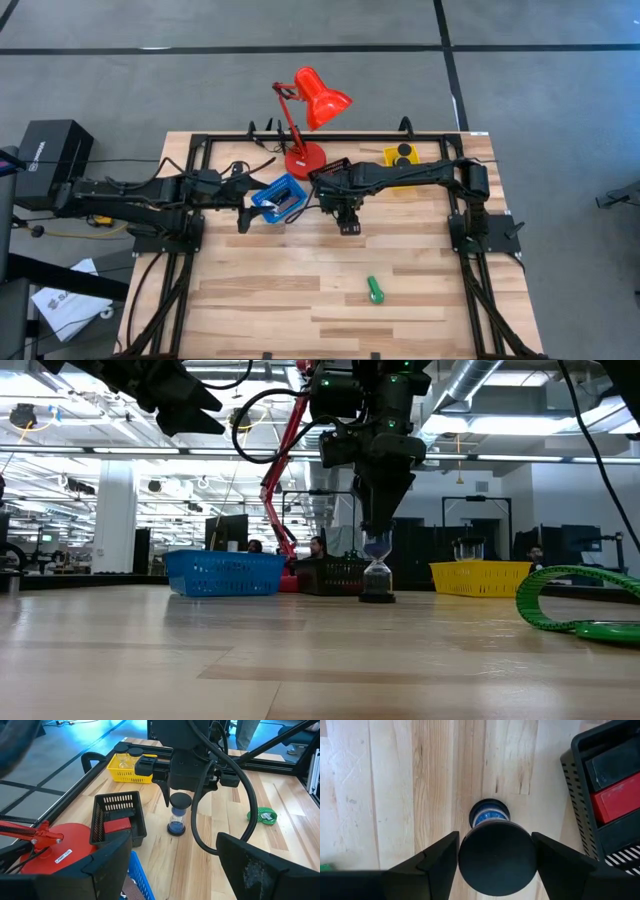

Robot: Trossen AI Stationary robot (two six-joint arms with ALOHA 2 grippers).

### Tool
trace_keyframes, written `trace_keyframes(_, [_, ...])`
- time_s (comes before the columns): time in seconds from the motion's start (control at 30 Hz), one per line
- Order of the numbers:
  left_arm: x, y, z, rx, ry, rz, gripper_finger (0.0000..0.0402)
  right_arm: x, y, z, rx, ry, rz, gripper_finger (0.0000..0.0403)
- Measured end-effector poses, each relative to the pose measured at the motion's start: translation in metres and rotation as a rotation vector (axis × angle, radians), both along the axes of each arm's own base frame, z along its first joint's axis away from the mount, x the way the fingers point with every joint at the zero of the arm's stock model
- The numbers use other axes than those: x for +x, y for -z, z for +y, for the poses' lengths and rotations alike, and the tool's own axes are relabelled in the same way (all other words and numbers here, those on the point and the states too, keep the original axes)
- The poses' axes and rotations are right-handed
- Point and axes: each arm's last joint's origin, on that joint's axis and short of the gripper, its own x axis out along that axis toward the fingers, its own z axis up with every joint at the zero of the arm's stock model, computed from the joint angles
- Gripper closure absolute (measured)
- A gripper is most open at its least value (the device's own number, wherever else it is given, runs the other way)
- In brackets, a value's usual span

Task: Pick & Place Office items
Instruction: Put the blue hourglass into the yellow bin

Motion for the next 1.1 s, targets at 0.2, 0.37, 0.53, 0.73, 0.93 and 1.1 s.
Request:
trace_keyframes(0.2, [0.000, 0.000, 0.000, 0.000, 0.000, 0.000, 0.0116, 0.000, 0.000, 0.000, 0.000, 0.000, -0.001, 0.0166])
trace_keyframes(0.37, [0.000, 0.000, 0.000, 0.000, 0.001, 0.000, 0.0116, 0.001, 0.002, 0.000, 0.004, 0.023, 0.000, 0.0169])
trace_keyframes(0.53, [0.000, 0.000, 0.000, -0.001, 0.001, 0.001, 0.0116, 0.004, 0.015, -0.001, 0.008, 0.031, 0.041, 0.0185])
trace_keyframes(0.73, [0.000, 0.000, 0.000, -0.002, 0.005, 0.001, 0.0116, 0.004, 0.018, 0.000, 0.008, 0.032, 0.052, 0.0204])
trace_keyframes(0.93, [0.000, 0.000, 0.000, -0.002, 0.004, 0.001, 0.0116, 0.002, 0.013, 0.000, 0.007, 0.031, 0.049, 0.0188])
trace_keyframes(1.1, [0.000, 0.000, 0.000, -0.002, 0.004, 0.001, 0.0116, 0.002, 0.013, 0.000, 0.003, 0.014, 0.049, 0.0174])
